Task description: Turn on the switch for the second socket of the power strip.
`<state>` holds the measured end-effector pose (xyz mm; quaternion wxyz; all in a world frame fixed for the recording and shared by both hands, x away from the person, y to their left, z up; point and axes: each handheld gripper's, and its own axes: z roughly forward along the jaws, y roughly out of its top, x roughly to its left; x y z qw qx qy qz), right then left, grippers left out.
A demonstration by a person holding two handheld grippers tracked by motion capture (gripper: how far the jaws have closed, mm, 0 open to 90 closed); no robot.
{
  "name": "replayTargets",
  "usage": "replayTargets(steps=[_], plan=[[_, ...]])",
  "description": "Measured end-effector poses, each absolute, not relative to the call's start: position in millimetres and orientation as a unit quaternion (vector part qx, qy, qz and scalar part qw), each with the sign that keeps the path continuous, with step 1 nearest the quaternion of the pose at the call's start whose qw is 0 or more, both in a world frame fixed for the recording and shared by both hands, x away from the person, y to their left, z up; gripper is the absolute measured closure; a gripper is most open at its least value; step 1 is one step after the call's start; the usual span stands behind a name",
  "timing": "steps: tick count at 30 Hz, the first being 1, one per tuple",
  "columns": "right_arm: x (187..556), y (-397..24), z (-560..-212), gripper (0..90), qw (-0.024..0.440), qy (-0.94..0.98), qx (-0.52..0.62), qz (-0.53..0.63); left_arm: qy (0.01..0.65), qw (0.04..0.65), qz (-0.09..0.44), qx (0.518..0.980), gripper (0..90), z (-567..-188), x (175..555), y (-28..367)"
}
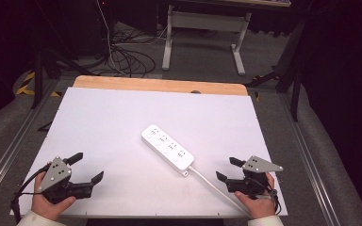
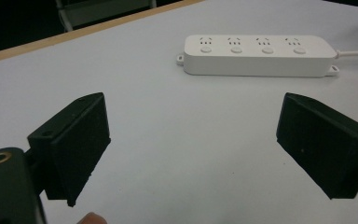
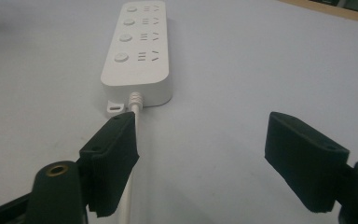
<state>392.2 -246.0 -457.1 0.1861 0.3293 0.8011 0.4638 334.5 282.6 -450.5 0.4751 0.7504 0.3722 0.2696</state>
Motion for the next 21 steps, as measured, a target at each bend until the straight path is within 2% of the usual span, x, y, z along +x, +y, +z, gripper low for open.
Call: replayTargets(steps=[21], plan=[[390.4, -243.4, -455.2, 26.8, 0.193, 0.810, 0.311, 0.458, 0.398, 0.483, 0.271, 0.732, 10.0, -450.8, 334.8, 285.1]])
